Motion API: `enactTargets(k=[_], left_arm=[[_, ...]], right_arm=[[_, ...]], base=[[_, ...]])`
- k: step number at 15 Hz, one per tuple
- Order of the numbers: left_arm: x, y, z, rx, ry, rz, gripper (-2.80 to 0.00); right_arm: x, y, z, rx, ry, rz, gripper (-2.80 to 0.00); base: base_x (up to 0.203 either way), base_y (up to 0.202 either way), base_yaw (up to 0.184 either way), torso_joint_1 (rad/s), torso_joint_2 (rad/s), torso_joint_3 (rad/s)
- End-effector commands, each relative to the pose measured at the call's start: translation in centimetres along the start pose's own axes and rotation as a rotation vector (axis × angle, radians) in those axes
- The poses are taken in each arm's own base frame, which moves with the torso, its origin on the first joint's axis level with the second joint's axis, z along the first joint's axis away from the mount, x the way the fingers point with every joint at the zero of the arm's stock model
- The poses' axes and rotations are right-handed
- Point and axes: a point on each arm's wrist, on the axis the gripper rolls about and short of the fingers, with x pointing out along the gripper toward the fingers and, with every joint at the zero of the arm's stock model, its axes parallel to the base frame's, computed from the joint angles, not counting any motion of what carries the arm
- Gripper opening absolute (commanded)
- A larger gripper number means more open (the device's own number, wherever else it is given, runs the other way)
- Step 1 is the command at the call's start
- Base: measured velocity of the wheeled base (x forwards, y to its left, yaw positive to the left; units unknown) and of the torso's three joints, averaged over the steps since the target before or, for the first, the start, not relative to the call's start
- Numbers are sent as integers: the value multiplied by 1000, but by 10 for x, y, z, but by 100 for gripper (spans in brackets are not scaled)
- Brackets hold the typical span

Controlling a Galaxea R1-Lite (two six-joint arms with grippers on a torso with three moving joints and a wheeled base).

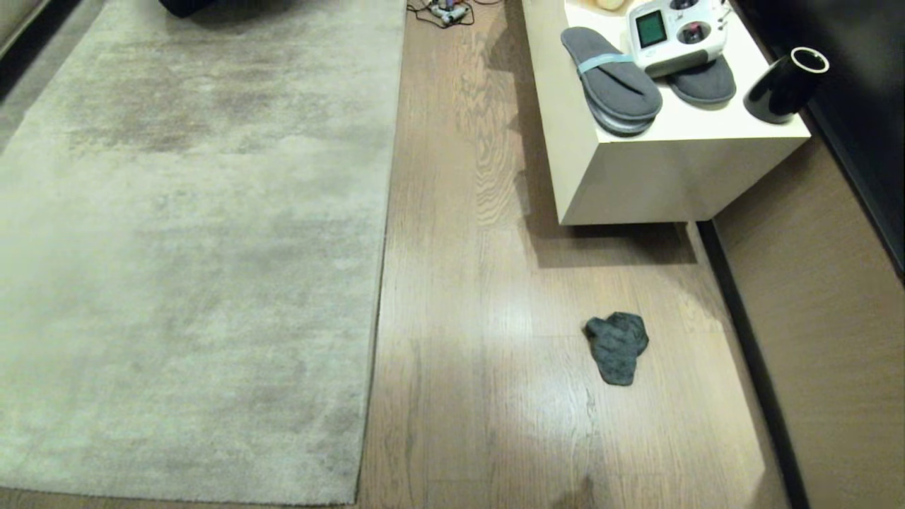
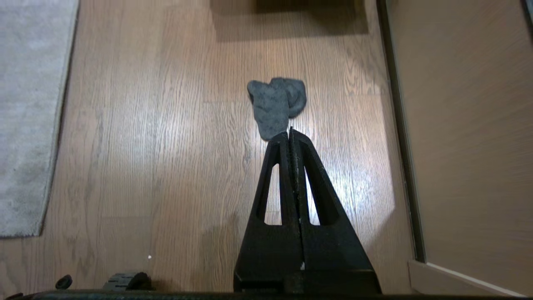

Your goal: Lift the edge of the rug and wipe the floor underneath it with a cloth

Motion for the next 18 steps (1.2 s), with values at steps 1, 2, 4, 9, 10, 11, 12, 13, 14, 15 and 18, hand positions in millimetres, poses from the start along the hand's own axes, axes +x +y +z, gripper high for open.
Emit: enactTargets(k=[1, 2, 4, 9, 10, 11, 12, 13, 14, 15, 18], left_arm=[[0, 0, 0, 0, 1, 0, -280], [0, 0, 0, 0, 1, 0, -280], [0, 0, 0, 0, 1, 1, -280], [0, 0, 0, -2, 1, 2, -280], [0, 0, 0, 0, 1, 1, -280], [0, 0, 0, -2, 1, 2, -280], [0, 0, 0, -2, 1, 0, -280], [0, 0, 0, -2, 1, 1, -280], [0, 0, 0, -2, 1, 1, -280], [0, 0, 0, 0, 1, 0, -280], [0, 0, 0, -2, 1, 0, -280]], right_arm=[[0, 0, 0, 0, 1, 0, -280], [0, 0, 0, 0, 1, 0, -280], [0, 0, 0, 0, 1, 0, -280], [0, 0, 0, 0, 1, 0, -280], [0, 0, 0, 0, 1, 0, -280], [0, 0, 0, 0, 1, 0, -280], [0, 0, 0, 0, 1, 0, -280], [0, 0, 0, 0, 1, 0, -280], [0, 0, 0, 0, 1, 0, -280], [0, 0, 0, 0, 1, 0, -280], [0, 0, 0, 0, 1, 0, -280]], base=[[0, 0, 0, 11, 7, 207], [0, 0, 0, 1, 2, 214], [0, 0, 0, 4, 1, 200], [0, 0, 0, 1, 0, 203], [0, 0, 0, 2, -2, 203], [0, 0, 0, 2, 3, 205], [0, 0, 0, 2, 2, 195], [0, 0, 0, 8, 6, 197], [0, 0, 0, 6, 3, 198], [0, 0, 0, 2, -2, 203], [0, 0, 0, 2, 2, 201]])
